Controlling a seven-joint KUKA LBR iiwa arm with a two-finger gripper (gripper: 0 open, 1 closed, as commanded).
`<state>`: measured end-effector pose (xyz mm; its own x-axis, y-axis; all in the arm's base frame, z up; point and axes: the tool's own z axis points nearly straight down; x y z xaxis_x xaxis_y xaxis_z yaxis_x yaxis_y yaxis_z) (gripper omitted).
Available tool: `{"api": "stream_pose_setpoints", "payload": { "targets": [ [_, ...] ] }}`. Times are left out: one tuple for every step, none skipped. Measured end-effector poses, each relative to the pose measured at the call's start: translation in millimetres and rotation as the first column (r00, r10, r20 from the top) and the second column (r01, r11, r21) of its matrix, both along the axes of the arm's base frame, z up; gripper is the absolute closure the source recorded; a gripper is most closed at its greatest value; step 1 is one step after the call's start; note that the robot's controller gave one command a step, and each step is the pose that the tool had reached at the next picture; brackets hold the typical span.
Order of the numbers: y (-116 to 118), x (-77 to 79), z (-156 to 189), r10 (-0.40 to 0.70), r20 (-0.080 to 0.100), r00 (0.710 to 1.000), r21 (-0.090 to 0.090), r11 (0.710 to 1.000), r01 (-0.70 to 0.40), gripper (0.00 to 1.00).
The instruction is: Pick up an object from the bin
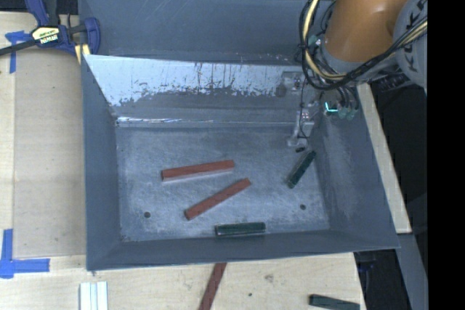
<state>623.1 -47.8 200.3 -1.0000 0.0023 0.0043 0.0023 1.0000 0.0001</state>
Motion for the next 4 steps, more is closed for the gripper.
{"api": "stream_pose_setpoints", "payload": {
  "targets": [
    [0.0, 1.6, 5.0, 0.001, 0.009, 1.0, -0.001, 1.0, -0.001, 0.0],
    [32.6, -9.8, -16.6, 0.076, 0.011, 0.997, -0.003, 0.997, -0.076, 0.0],
    [50.2, -14.6, -68.7, 0.084, 0.011, 0.996, 0.001, 0.996, -0.084, 0.0],
    [93.9, -24.4, -104.6, 0.172, 0.007, 0.985, -0.002, 0.985, -0.172, 0.0]
  ]
}}
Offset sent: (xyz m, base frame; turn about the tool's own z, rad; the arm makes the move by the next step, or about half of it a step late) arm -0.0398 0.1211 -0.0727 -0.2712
